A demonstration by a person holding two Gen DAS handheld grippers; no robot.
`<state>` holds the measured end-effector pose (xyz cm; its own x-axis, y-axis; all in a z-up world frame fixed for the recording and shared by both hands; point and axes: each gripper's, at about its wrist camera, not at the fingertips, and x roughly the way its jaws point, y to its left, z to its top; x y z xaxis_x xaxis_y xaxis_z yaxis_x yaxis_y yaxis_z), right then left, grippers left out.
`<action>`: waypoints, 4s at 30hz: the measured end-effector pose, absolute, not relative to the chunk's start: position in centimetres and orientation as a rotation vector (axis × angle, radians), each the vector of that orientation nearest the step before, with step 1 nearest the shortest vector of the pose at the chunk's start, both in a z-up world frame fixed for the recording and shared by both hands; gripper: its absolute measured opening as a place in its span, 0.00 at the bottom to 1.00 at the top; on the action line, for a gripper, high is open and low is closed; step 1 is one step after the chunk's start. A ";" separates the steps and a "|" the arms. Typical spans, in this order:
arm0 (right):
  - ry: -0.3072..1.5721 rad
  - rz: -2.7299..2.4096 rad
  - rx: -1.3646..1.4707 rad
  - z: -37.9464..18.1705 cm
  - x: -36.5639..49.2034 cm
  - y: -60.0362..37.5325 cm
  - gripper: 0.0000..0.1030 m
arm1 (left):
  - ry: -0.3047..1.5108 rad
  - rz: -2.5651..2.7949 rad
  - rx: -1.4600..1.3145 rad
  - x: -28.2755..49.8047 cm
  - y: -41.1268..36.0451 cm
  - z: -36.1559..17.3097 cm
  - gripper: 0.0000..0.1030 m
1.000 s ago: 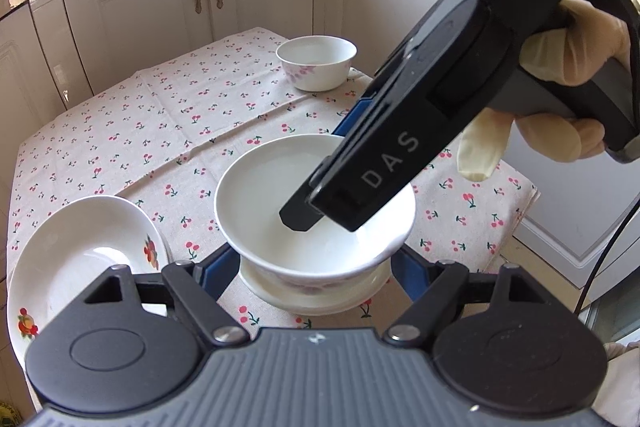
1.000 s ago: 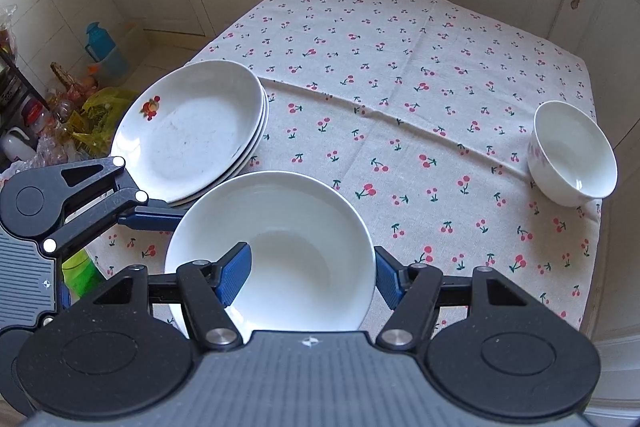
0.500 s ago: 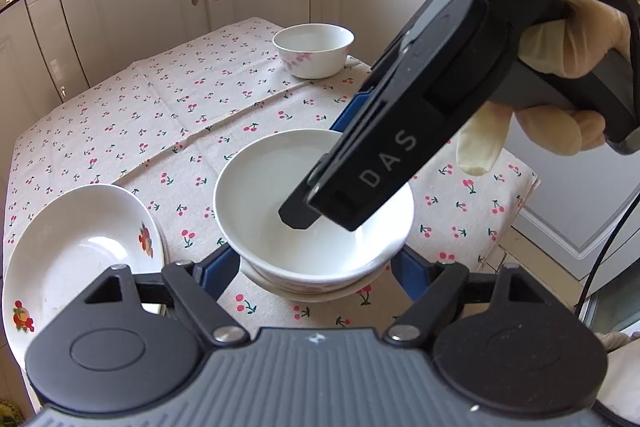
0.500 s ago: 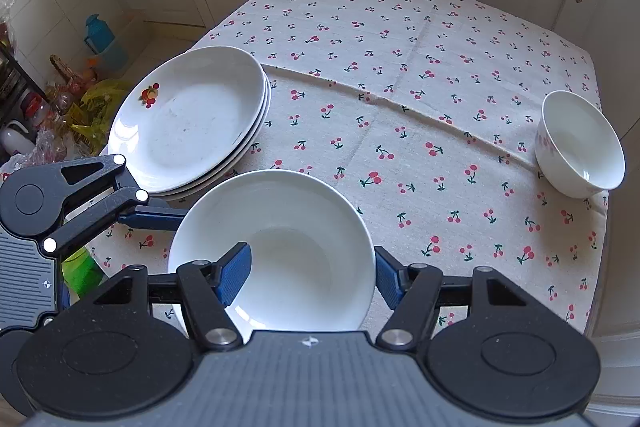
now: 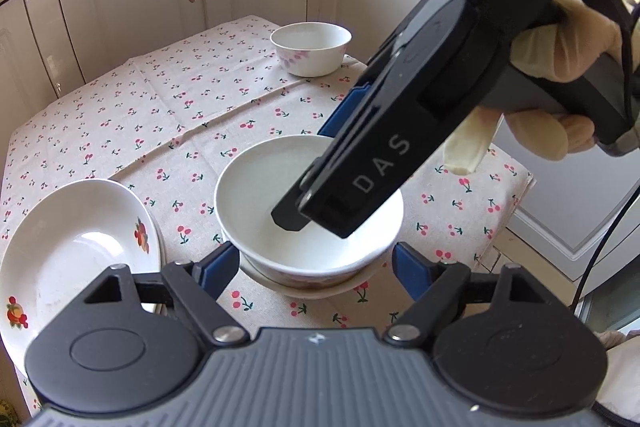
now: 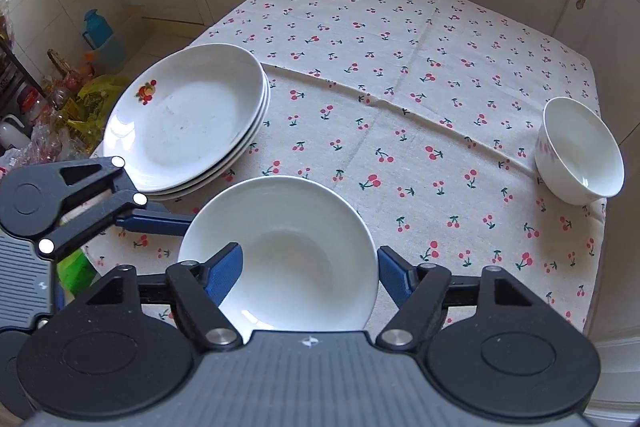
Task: Organize plates and bowls
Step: 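Open the right tool and withdraw it from the bowl, then move the left tool to the remaining white bowl and grasp its rim, then lift the bowl with the left tool and carry it over the placed bowl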
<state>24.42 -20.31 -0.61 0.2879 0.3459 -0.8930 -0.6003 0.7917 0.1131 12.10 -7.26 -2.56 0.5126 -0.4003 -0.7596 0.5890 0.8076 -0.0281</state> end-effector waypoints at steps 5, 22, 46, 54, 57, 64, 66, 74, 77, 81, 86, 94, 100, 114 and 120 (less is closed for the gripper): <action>1.099 0.646 -0.242 -0.3 24.3 -20.6 0.80 | 0.824 -0.617 0.237 11.7 -6.9 -2.2 0.85; 0.823 0.491 -0.141 1.3 20.9 -25.0 0.99 | 0.787 -0.651 0.211 11.7 -5.9 -0.7 0.88; 0.641 0.073 -0.158 -2.9 27.4 -31.4 1.00 | 0.832 -0.721 0.217 30.4 -12.5 1.9 0.88; 0.653 0.077 -0.086 -4.1 30.6 -33.0 1.00 | 0.909 -0.779 0.263 37.0 -17.5 0.3 0.88; 0.664 0.076 -0.093 -4.9 31.6 -33.2 1.00 | 0.928 -0.794 0.273 38.8 -19.0 -0.4 0.88; 0.664 0.097 -0.132 -6.1 33.2 -33.0 1.00 | 0.977 -0.817 0.269 42.1 -21.4 -2.6 0.87; 0.670 0.099 -0.142 -6.4 33.7 -32.9 0.99 | 1.007 -0.822 0.259 43.1 -21.9 -3.2 0.87; 0.669 0.116 -0.151 -7.0 34.7 -32.6 0.96 | 1.100 -0.845 0.211 45.7 -23.2 -4.5 0.83; 0.664 0.122 -0.164 -7.1 34.7 -32.4 0.96 | 1.107 -0.860 0.232 45.8 -23.7 -4.7 0.83; 0.647 0.124 -0.179 -6.9 34.8 -32.3 0.95 | 1.114 -0.881 0.260 45.8 -24.3 -4.9 0.80; 0.643 0.122 -0.192 -7.0 34.8 -32.1 0.93 | 1.121 -0.898 0.275 45.7 -24.7 -5.2 0.76; 0.641 0.124 -0.178 -7.0 34.8 -32.4 0.92 | 1.124 -0.918 0.269 45.7 -25.0 -5.3 0.76; 0.646 0.133 -0.138 -6.6 34.8 -32.9 0.92 | 1.120 -0.924 0.279 45.5 -25.1 -5.3 0.76; 0.661 0.136 -0.119 -5.9 35.0 -33.3 0.92 | 1.110 -0.925 0.292 45.1 -24.9 -4.9 0.76; 0.659 0.148 -0.129 -4.7 34.2 -33.1 0.91 | 1.091 -0.923 0.290 43.7 -24.0 -3.8 0.76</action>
